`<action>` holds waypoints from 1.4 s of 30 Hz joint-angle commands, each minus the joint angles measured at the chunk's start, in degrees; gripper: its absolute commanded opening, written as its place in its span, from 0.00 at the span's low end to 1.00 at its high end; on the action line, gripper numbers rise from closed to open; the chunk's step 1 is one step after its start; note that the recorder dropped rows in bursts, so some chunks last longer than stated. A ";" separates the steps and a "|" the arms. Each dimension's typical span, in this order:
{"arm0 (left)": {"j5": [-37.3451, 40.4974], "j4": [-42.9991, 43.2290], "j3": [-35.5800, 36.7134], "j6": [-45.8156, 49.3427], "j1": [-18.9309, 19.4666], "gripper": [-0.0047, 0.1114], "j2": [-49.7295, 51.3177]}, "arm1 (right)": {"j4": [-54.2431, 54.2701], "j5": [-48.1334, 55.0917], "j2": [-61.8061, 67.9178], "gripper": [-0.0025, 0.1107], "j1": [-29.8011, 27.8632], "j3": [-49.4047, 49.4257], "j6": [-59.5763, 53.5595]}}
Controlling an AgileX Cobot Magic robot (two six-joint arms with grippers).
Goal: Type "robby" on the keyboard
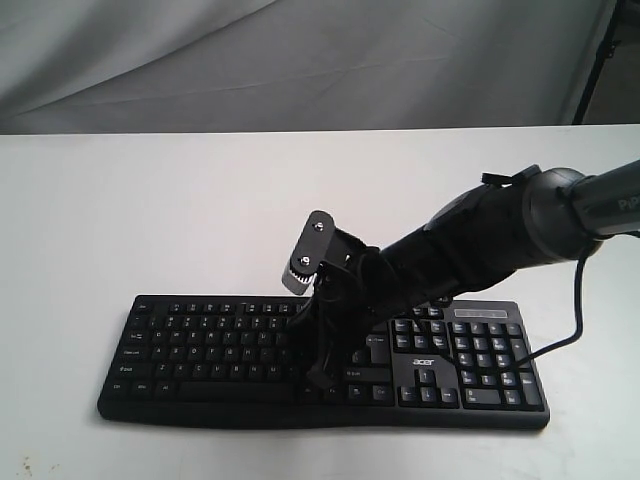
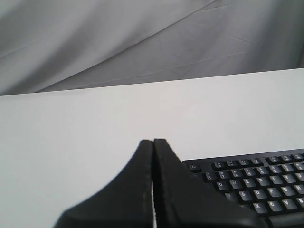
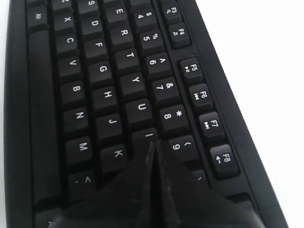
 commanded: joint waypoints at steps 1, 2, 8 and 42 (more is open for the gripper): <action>-0.31 0.27 0.25 -0.16 -0.36 0.04 -0.20 | 0.00 0.02 0.17 0.02 0.10 0.32 -0.74; -0.31 0.27 0.25 -0.16 -0.36 0.04 -0.20 | 0.00 0.02 0.17 0.02 0.10 0.32 -0.74; -0.31 0.27 0.25 -0.16 -0.36 0.04 -0.20 | 0.00 0.02 0.17 0.02 0.10 0.32 -0.74; -0.31 0.27 0.25 -0.16 -0.36 0.04 -0.20 | 3.57 -8.20 -5.58 0.02 12.08 0.32 -0.51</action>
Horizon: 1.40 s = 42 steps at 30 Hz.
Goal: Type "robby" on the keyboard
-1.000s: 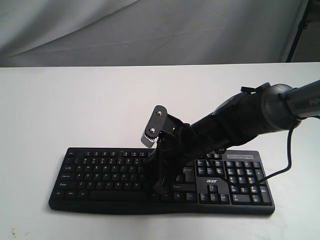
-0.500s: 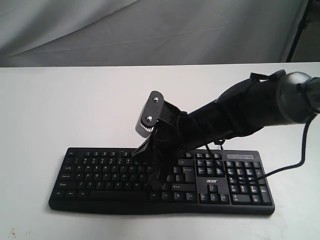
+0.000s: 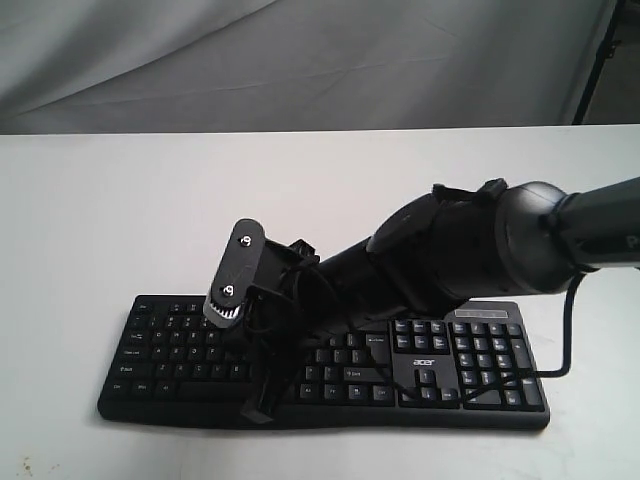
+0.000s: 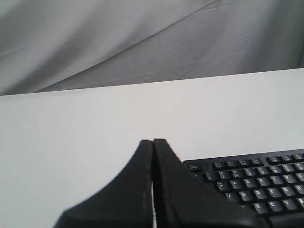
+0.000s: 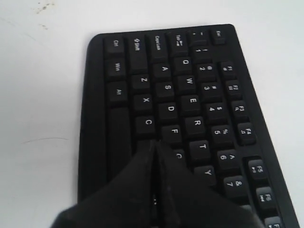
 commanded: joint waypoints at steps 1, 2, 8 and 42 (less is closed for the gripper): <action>-0.31 0.27 0.25 -0.16 -0.36 0.04 -0.20 | 0.98 -0.62 0.24 0.02 0.06 0.05 -0.18; -0.31 0.27 0.25 -0.16 -0.36 0.04 -0.20 | 1.19 -0.62 0.92 0.02 0.06 -0.06 -0.03; -0.31 0.27 0.25 -0.16 -0.36 0.04 -0.20 | 1.47 0.96 4.19 0.02 0.06 -2.75 1.08; -0.31 0.27 0.25 -0.16 -0.36 0.04 -0.20 | -1.17 -0.62 6.32 0.02 0.16 -3.33 4.67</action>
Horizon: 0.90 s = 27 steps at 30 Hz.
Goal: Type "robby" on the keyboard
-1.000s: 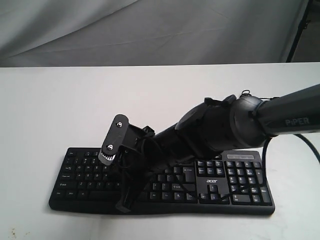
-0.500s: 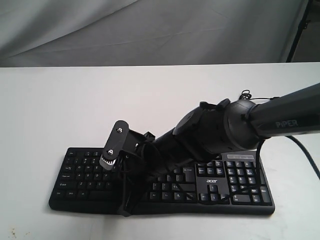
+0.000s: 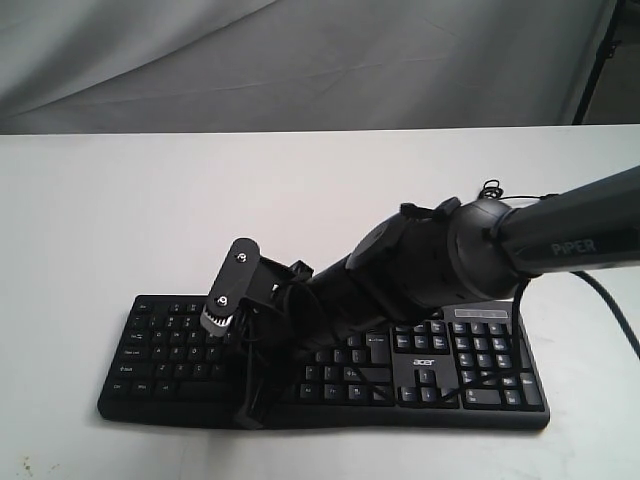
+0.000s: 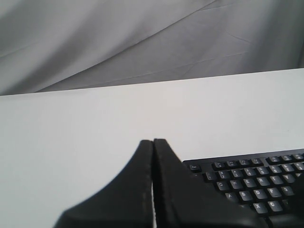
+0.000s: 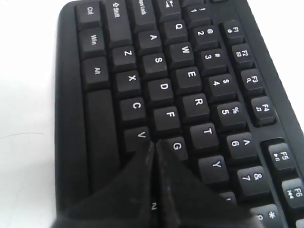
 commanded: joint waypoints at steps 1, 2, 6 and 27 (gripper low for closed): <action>-0.31 0.27 0.25 -0.16 -0.36 0.04 -0.20 | 0.36 0.21 -0.07 0.02 0.16 -0.41 -0.04; -0.31 0.27 0.25 -0.16 -0.36 0.04 -0.20 | 0.36 0.45 -0.07 0.02 0.16 -0.41 -0.14; -0.31 0.27 0.25 -0.16 -0.36 0.04 -0.20 | 0.36 0.57 -0.07 0.02 0.16 -0.41 -0.36; -0.31 0.27 0.25 -0.16 -0.36 0.04 -0.20 | 0.92 0.57 1.32 0.02 0.16 -0.41 -1.27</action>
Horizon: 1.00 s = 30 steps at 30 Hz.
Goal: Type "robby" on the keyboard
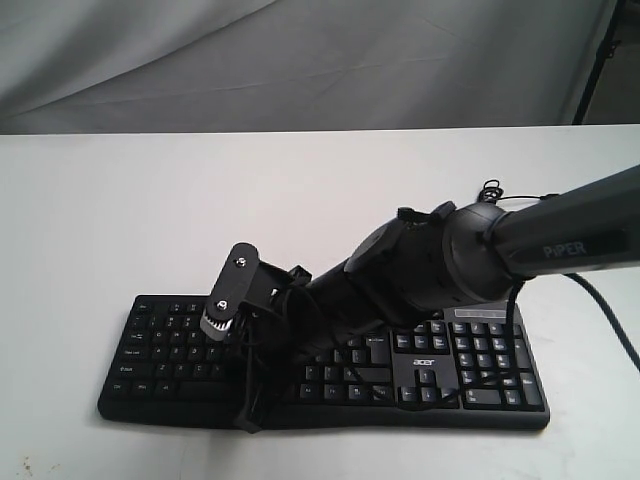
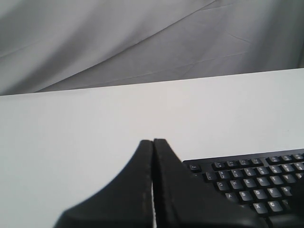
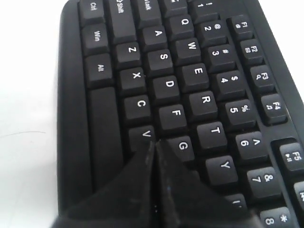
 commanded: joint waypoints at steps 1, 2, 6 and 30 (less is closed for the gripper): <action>-0.31 0.27 0.25 -0.16 -0.36 0.04 -0.20 | 0.02 0.09 0.32 0.02 0.16 -0.31 -0.41; -0.31 0.27 0.25 -0.16 -0.36 0.04 -0.20 | 0.02 0.09 0.19 0.02 0.16 -0.31 -0.53; -0.31 0.27 0.25 -0.16 -0.36 0.04 -0.20 | 0.02 0.09 -0.51 0.02 0.16 -0.31 -0.53; -0.31 0.27 0.25 -0.16 -0.36 0.04 -0.20 | 0.02 -0.62 -0.58 0.02 0.16 -0.31 -0.63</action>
